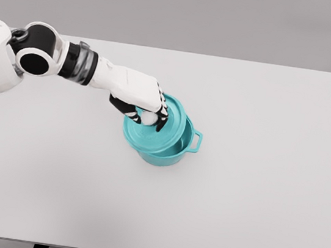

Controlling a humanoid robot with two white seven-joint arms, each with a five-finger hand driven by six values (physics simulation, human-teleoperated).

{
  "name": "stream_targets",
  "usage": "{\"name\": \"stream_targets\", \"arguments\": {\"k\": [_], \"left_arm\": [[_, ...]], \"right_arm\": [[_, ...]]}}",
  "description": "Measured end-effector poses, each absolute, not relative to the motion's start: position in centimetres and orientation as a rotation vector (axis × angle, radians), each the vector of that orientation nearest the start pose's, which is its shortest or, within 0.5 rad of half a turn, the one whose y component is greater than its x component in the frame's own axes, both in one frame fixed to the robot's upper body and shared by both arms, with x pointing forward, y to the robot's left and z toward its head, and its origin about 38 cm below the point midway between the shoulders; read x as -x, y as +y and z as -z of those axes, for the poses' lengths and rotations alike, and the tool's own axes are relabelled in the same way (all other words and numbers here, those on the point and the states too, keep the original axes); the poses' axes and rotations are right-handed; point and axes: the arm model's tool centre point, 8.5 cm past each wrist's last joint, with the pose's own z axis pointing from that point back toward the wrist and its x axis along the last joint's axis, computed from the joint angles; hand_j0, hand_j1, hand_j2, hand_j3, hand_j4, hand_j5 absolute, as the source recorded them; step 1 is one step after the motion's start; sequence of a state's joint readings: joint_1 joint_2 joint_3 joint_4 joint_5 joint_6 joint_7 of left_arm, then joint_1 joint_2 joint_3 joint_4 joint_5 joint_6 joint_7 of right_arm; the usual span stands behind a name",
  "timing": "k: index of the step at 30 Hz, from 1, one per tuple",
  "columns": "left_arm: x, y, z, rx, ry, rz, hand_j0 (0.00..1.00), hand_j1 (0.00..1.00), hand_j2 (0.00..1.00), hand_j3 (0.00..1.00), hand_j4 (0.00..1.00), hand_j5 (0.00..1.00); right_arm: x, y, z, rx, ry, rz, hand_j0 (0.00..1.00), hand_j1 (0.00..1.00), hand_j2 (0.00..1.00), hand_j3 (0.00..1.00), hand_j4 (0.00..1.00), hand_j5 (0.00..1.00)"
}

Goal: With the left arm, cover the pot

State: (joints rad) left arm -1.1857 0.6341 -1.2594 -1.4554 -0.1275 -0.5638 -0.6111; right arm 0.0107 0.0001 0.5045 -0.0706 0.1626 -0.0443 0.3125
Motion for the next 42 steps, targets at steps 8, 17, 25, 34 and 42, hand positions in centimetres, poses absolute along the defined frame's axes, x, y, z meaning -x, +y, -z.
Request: {"name": "stream_targets", "arguments": {"k": [8,17,25,34,42], "left_arm": [[-44.1,13.4,-25.5,0.012,1.663,-2.966,0.64,0.64,0.64,0.64,0.64,0.64],[-44.0,13.0,-25.4,0.001,1.663,-2.959,0.71,0.71,0.71,0.71,0.71,0.71],[-44.0,12.7,-25.5,-0.003,1.664,-2.952,0.79,0.79,0.79,0.79,0.79,0.79],[-44.9,15.1,-28.5,0.127,1.664,-2.954,1.0,1.0,1.0,1.0,1.0,1.0],[-46.9,26.8,-27.4,0.358,1.669,-3.214,1.0,1.0,1.0,1.0,1.0,1.0]], "right_arm": [[-0.3,-23.6,26.2,-0.247,0.031,-0.676,1.0,1.0,1.0,1.0,1.0,1.0],[-0.3,-23.6,26.2,-0.247,0.031,-0.675,1.0,1.0,1.0,1.0,1.0,1.0],[-0.3,-23.6,26.2,-0.247,0.031,-0.676,1.0,1.0,1.0,1.0,1.0,1.0],[-0.3,-23.6,26.2,-0.247,0.031,-0.676,1.0,1.0,1.0,1.0,1.0,1.0],[-0.3,-23.6,26.2,-0.247,0.031,-0.675,1.0,1.0,1.0,1.0,1.0,1.0]]}}
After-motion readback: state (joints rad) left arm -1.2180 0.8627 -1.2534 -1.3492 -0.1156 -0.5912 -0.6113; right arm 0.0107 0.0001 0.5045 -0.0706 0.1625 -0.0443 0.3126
